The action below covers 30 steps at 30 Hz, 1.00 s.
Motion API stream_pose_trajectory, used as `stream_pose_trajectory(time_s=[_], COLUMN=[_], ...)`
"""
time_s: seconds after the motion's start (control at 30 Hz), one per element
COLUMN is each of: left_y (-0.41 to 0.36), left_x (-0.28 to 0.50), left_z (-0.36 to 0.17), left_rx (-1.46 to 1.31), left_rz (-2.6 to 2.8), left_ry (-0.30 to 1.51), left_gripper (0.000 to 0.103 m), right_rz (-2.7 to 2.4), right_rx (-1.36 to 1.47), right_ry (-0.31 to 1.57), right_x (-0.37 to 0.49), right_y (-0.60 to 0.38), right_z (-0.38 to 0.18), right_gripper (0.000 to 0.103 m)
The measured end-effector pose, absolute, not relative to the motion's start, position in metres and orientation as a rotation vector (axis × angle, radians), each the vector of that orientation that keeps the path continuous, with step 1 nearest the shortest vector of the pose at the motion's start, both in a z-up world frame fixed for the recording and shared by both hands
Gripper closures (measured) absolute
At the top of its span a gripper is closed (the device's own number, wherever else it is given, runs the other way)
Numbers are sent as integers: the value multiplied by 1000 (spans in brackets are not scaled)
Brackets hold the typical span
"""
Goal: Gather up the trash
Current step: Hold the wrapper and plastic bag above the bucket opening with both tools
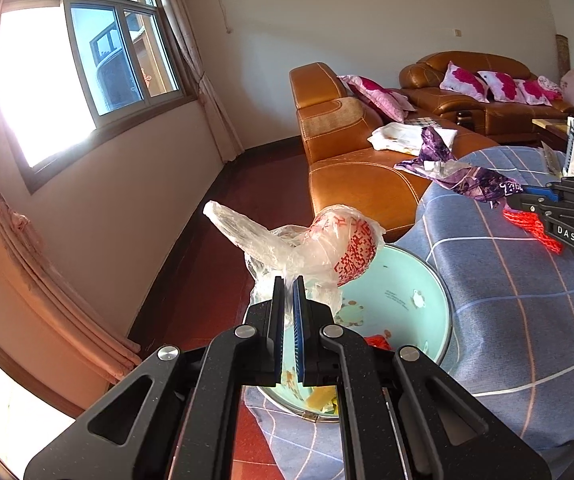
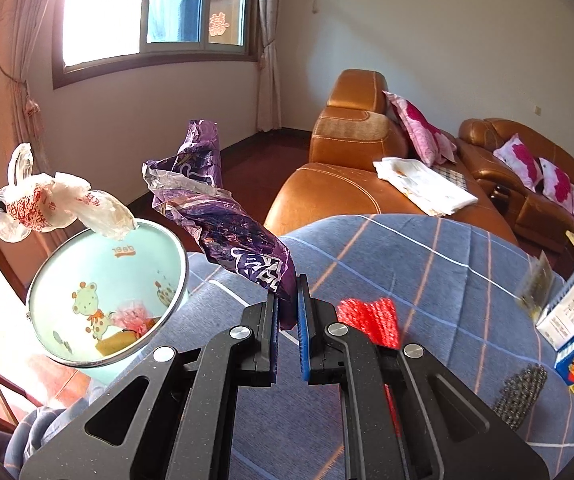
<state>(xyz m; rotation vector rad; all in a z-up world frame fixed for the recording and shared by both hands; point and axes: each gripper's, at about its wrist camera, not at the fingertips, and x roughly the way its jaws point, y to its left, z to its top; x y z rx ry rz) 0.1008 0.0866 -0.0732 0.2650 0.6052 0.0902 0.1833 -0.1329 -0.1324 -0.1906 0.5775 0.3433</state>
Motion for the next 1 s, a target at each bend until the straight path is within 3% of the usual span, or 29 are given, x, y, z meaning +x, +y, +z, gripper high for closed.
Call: stream_pose_trajectory(time_s=[1.0], left_y=[102], left_x=[105], left_z=[-86], left_rx=[255], left_rz=[130], left_ry=[641], left_gripper=[99], right_rz=[442], right_rx=[-307], right_ry=[544], right_x=[185], right_y=[-84], right_z=[-149], right_gripper=[94])
